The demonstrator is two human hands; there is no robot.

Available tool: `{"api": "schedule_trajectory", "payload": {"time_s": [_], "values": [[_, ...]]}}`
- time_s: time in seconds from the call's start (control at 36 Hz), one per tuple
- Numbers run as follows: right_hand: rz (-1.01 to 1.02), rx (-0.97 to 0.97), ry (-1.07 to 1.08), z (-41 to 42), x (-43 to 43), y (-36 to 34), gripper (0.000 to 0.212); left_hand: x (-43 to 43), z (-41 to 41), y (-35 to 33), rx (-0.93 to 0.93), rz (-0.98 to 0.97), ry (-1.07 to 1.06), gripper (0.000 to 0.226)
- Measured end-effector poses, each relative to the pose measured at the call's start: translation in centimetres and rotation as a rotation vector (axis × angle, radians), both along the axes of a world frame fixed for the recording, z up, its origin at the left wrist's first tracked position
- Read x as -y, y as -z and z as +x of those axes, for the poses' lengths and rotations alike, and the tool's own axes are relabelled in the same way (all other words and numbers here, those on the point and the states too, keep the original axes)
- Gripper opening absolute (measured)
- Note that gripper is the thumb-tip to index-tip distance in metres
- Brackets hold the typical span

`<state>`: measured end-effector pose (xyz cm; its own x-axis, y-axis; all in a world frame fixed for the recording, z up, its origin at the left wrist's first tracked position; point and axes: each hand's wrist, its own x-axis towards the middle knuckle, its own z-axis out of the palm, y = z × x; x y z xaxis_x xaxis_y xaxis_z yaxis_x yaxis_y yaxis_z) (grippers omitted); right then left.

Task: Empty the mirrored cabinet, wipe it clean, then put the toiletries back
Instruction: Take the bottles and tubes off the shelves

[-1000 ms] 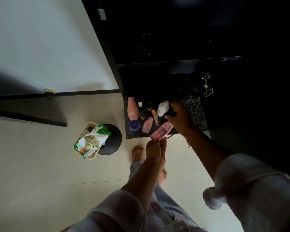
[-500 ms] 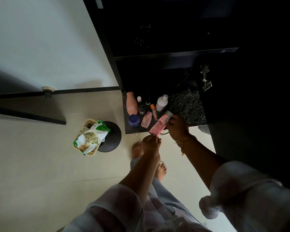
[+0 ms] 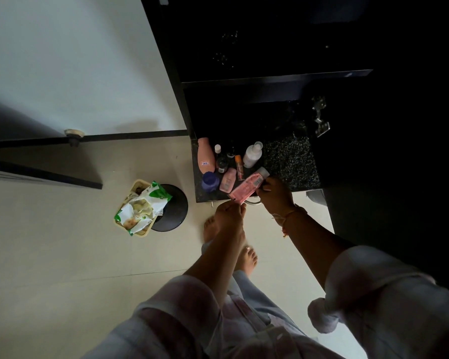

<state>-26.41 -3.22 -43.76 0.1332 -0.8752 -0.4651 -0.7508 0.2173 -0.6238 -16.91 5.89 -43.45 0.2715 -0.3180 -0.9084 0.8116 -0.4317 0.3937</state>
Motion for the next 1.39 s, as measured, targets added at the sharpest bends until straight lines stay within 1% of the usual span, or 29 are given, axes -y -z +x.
{"api": "schedule_trajectory", "payload": {"time_s": [0.06,0.08,0.11,0.14,0.19,0.22,0.25,0.31,0.36,0.44,0.47,0.5,0.56,0.58,0.61,0.64,0.67,0.72,0.78,0.83,0.86,0.92,1.0,1.08,1.14,1.19,1.28,1.39], "values": [[0.014,-0.015,-0.025,0.0,-0.1,-0.4,0.020,-0.1,0.0,-0.2,-0.028,-0.043,-0.072,0.012],[0.031,-0.020,-0.030,0.0,-0.2,-0.5,0.015,0.0,-0.1,-0.1,-0.027,-0.042,-0.101,0.016],[0.048,-0.023,-0.036,-0.1,-0.3,-0.6,0.014,0.0,-0.3,-0.1,-0.008,-0.035,-0.093,0.020],[0.062,-0.027,-0.044,-0.2,-0.4,-0.5,0.014,0.0,-0.4,-0.5,0.015,-0.007,-0.069,0.020],[0.082,-0.031,-0.052,-0.3,-0.5,-0.8,0.013,-0.1,-0.2,-0.7,-0.015,-0.023,-0.049,0.010],[0.086,-0.031,-0.056,-0.4,-0.6,-0.8,0.014,0.0,-0.2,-0.5,-0.023,-0.025,-0.040,0.011],[0.080,-0.033,-0.062,-0.4,-0.7,-1.3,0.014,0.0,-0.2,-0.7,-0.008,-0.027,-0.001,0.014],[0.079,-0.033,-0.062,-0.4,-0.9,-2.1,0.016,-0.2,-0.3,-1.0,0.056,-0.008,0.113,0.006],[0.091,-0.018,-0.070,-0.4,-1.1,-3.2,0.022,-0.5,-0.6,-1.7,0.108,-0.008,0.218,0.012],[0.104,-0.007,-0.071,-0.5,-1.6,-4.9,0.029,-1.2,-0.6,-1.8,0.163,0.038,0.259,0.016],[0.105,-0.008,-0.073,-0.6,-1.8,-5.4,0.029,-1.4,-0.6,-1.0,0.202,0.056,0.296,0.023],[0.106,-0.007,-0.079,-0.7,-1.9,-5.8,0.028,-1.8,-0.6,1.4,0.282,0.065,0.389,0.034],[0.090,-0.004,-0.104,-0.8,-2.3,-6.6,0.025,-2.6,-0.3,2.4,0.494,0.106,0.647,0.046],[0.077,-0.005,-0.126,-0.9,-2.6,-7.0,0.025,-2.9,-0.2,2.0,0.589,0.102,0.733,0.045],[0.066,0.001,-0.148,-1.0,-2.8,-7.4,0.026,-3.0,0.0,-0.1,0.643,0.113,0.774,0.040],[0.056,0.003,-0.175,-1.0,-3.1,-7.8,0.028,-3.1,0.0,-2.9,0.696,0.115,0.762,0.036],[0.054,0.001,-0.197,-1.0,-3.4,-8.3,0.031,-3.3,0.0,-4.1,0.732,0.106,0.738,0.033],[0.051,-0.011,-0.220,-1.0,-4.0,-8.9,0.037,-3.4,0.3,-5.9,0.696,0.090,0.672,0.029],[0.005,-0.033,-0.262,-0.9,-4.6,-9.5,0.044,-3.8,0.6,-7.3,0.661,0.091,0.642,0.028],[-0.032,-0.054,-0.314,-0.9,-5.1,-9.2,0.051,-4.3,1.0,-7.7,0.711,0.088,0.687,0.032],[-0.040,-0.068,-0.342,-0.8,-5.4,-8.7,0.052,-4.8,1.1,-7.9,0.767,0.104,0.754,0.036],[-0.060,-0.121,-0.415,-0.2,-6.2,-9.9,0.047,-5.8,1.8,-7.5,0.911,0.117,0.859,0.037],[-0.056,-0.156,-0.551,1.2,-7.5,-11.3,0.041,-7.5,3.2,-8.8,1.029,0.114,0.959,0.023],[-0.039,-0.149,-0.688,3.0,-8.9,-11.4,0.040,-10.0,5.3,-10.3,1.027,0.176,0.977,0.023],[-0.027,-0.127,-0.771,4.7,-9.8,-11.0,0.041,-12.0,6.9,-10.9,0.976,0.213,0.927,0.022],[-0.045,-0.106,-0.823,6.5,-11.1,-11.9,0.041,-13.8,8.5,-10.6,0.981,0.220,0.900,0.018],[-0.023,-0.118,-0.904,9.0,-12.6,-12.2,0.045,-15.9,10.7,-9.9,1.071,0.275,0.913,0.018],[-0.021,-0.119,-0.977,12.0,-13.9,-11.6,0.045,-17.8,13.5,-8.7,1.136,0.308,1.000,0.023]]}}
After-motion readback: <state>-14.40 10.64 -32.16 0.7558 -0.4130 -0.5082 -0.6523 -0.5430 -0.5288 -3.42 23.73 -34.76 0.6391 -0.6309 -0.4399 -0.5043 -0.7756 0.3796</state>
